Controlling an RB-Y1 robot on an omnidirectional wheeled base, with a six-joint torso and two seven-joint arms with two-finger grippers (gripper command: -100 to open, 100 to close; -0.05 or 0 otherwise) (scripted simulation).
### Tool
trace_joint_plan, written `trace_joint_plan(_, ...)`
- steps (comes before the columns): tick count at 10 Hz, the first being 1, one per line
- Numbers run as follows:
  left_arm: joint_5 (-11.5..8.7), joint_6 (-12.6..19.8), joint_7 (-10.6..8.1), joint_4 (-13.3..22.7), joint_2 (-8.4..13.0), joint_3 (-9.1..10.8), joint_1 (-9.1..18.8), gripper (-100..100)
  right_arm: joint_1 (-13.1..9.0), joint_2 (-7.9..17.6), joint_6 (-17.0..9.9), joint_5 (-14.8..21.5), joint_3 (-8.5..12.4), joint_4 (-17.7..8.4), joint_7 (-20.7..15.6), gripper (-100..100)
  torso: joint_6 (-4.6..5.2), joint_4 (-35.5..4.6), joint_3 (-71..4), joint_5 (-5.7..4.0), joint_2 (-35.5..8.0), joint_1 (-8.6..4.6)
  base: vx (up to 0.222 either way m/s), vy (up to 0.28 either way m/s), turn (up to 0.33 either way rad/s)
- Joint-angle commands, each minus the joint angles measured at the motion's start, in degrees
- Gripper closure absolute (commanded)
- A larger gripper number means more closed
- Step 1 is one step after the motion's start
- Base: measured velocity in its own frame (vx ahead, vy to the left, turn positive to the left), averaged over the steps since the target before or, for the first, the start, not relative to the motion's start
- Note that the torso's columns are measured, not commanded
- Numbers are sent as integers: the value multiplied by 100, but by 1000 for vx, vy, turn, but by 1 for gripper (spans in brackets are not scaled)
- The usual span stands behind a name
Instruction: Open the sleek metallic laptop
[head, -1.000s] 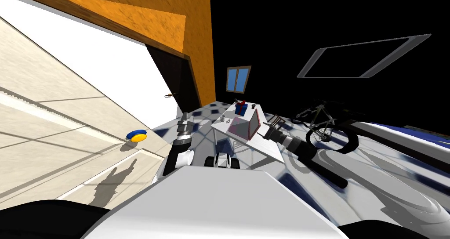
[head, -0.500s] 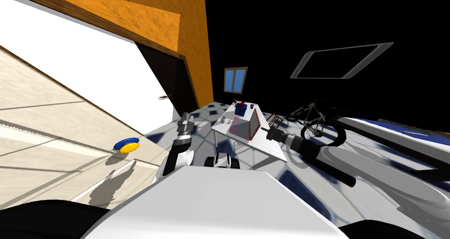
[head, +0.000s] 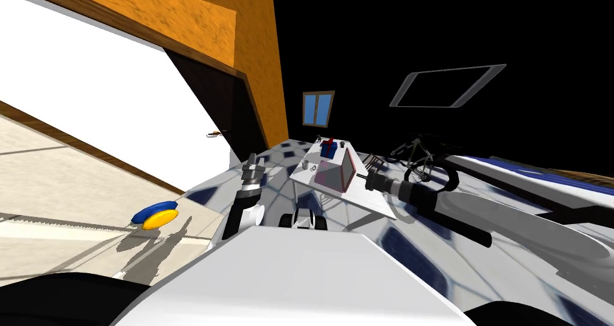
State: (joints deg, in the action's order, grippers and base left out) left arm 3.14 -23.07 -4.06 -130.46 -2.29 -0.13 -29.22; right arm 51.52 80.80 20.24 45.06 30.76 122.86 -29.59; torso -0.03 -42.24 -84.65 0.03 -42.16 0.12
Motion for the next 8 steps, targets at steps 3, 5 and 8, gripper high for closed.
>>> trace_joint_plan(3, 0, 0, 0, 0, 0, 0, 0, 0, 346, 603, 64, 116, 369, -74, 115, 100, -2, -1, 2, 1, -3, 3, 49, 120, -109)
trace_joint_plan(5, 0, 0, 0, 0, 0, 0, 0, 0, 411, 716, 78, 135, 436, -97, 136, 100, -5, -2, 1, -1, -3, -8, 30, 82, -53)
trace_joint_plan(8, 0, 0, 0, 0, 1, 1, 1, 0, 260, 637, 92, 23, 389, -173, 142, -100, 5, -9, 15, -6, -23, -25, -9, 36, 15)
